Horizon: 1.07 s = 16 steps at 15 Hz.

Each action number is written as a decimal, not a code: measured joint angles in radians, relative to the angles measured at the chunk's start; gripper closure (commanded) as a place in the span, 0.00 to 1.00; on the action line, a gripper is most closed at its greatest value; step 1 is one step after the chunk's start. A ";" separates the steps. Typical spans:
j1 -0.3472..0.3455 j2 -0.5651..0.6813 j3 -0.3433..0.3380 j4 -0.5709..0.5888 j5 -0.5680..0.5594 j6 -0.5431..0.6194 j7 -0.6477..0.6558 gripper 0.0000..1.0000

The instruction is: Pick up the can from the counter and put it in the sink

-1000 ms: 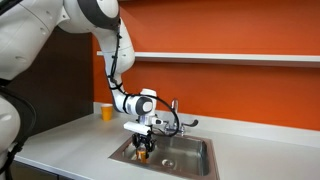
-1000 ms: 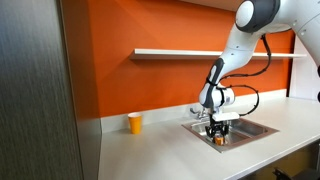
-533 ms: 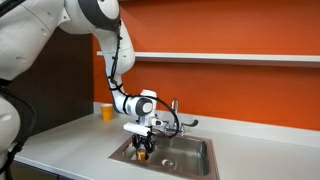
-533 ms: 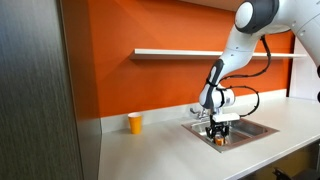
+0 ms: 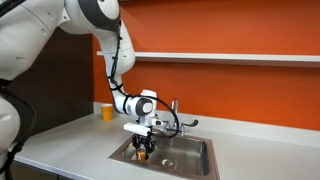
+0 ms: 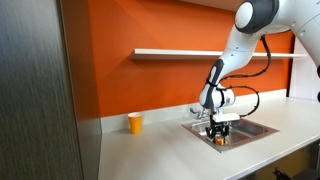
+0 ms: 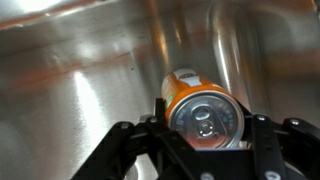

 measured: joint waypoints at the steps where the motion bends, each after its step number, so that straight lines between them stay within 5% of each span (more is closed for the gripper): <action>1: 0.000 0.000 0.000 0.000 0.000 0.000 0.000 0.06; 3: -0.002 0.002 0.000 0.000 0.000 0.000 0.000 0.00; 16: -0.004 -0.085 -0.009 0.016 0.000 -0.004 0.000 0.00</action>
